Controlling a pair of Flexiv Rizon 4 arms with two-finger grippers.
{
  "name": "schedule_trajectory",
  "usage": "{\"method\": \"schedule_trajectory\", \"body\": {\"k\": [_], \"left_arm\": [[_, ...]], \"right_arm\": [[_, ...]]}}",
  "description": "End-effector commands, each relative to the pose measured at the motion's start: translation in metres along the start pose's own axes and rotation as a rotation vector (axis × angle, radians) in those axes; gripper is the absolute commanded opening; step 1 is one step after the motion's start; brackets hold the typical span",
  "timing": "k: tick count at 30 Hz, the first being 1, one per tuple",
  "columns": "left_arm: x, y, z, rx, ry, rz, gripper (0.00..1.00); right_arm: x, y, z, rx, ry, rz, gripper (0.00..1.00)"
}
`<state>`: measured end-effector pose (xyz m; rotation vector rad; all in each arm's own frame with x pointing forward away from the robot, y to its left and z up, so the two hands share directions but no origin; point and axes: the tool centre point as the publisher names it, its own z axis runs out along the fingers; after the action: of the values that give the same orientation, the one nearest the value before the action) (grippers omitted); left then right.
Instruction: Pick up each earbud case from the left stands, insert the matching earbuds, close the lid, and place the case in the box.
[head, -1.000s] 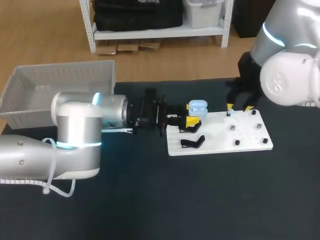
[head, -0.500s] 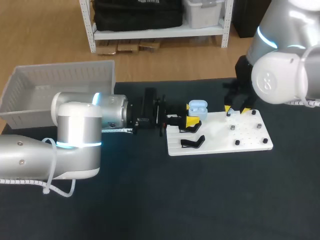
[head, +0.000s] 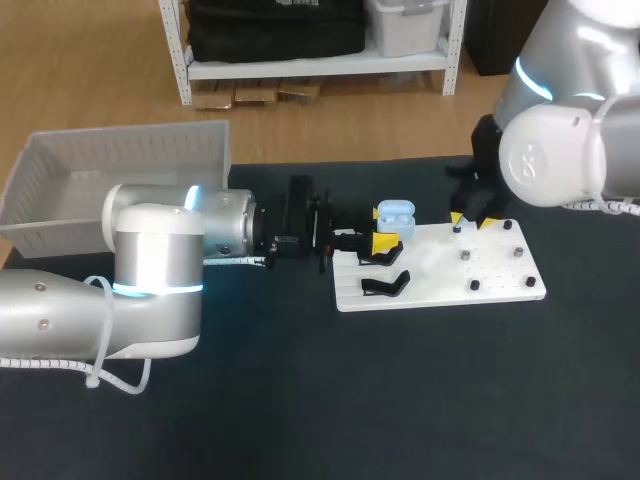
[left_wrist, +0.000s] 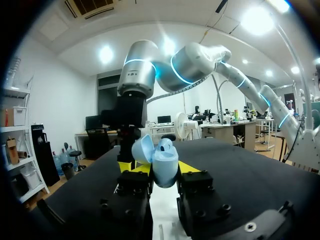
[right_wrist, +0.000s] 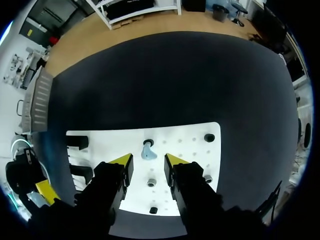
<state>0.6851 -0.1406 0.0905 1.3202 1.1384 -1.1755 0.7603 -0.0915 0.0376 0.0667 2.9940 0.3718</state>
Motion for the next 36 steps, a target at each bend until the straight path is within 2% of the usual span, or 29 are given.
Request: {"method": "schedule_trajectory", "body": {"k": [1,22,31,36], "left_arm": [[0.0013,-0.0012,0.0004,-0.006,-0.004,0.004,0.00],[0.0013,-0.0012,0.0004,-0.006,-0.004,0.004,0.00],[0.0013,-0.0012,0.0004,-0.006,-0.004,0.004,0.00],[0.0013,-0.0012,0.0004,-0.006,-0.004,0.004,0.00]], "right_arm": [[-0.0022,-0.0010,0.0015,-0.005,0.003,0.006,0.39],[-0.0034,0.0006,0.0085,-0.006,0.004,0.020,0.34],[-0.0024,0.0005,0.0088,-0.005,0.004,0.025,0.22],[-0.0019,0.0018,0.0102,-0.002,0.006,0.026,0.22]]}}
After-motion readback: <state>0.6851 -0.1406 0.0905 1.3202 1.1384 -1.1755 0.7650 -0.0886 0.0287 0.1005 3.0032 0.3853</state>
